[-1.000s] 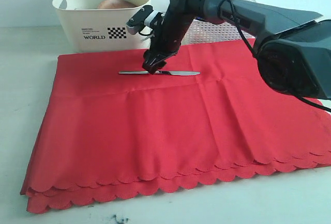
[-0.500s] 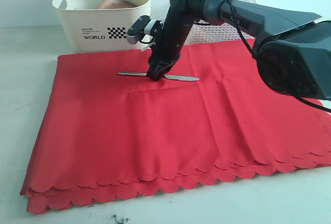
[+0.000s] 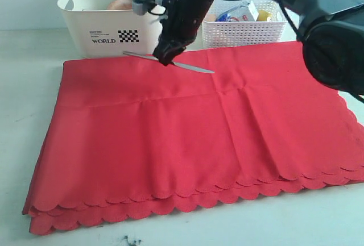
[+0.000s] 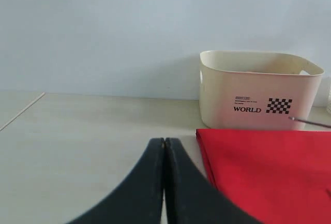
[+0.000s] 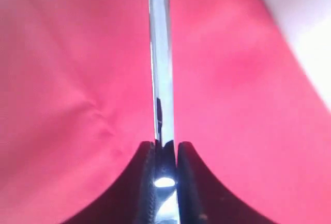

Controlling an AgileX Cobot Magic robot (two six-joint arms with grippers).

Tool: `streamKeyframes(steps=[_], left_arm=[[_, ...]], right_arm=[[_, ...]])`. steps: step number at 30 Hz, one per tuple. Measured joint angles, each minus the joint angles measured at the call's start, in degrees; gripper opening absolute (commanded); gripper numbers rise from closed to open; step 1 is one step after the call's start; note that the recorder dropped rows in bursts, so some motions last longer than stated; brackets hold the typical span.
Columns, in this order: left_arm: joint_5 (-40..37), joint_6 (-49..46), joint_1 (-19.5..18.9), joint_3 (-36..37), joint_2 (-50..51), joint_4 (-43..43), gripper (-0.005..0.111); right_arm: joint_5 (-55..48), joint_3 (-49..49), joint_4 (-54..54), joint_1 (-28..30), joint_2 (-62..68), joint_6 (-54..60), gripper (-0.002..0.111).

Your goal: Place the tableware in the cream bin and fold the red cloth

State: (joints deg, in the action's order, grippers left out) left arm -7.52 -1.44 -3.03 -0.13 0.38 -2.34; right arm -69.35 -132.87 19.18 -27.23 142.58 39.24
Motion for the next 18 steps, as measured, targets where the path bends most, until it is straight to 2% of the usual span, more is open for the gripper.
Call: streamKeyframes(steps=[5, 8, 14, 18], left_arm=[[0.0, 0.0, 0.0, 0.0, 0.0, 0.0, 0.002], [0.0, 0.0, 0.0, 0.0, 0.0, 0.0, 0.002], [0.0, 0.0, 0.0, 0.0, 0.0, 0.0, 0.002], [0.0, 0.0, 0.0, 0.0, 0.0, 0.0, 0.002]], right_arm=[[-0.3, 0.0, 10.0, 0.0, -3.4, -0.1, 0.000], [2.9, 0.0, 16.4, -0.4, -3.6, -0.2, 0.000], [15.9, 0.0, 19.7, -4.6, -3.6, -3.0, 0.000], [28.3, 0.0, 20.6, -7.1, -3.6, -9.5, 0.000]])
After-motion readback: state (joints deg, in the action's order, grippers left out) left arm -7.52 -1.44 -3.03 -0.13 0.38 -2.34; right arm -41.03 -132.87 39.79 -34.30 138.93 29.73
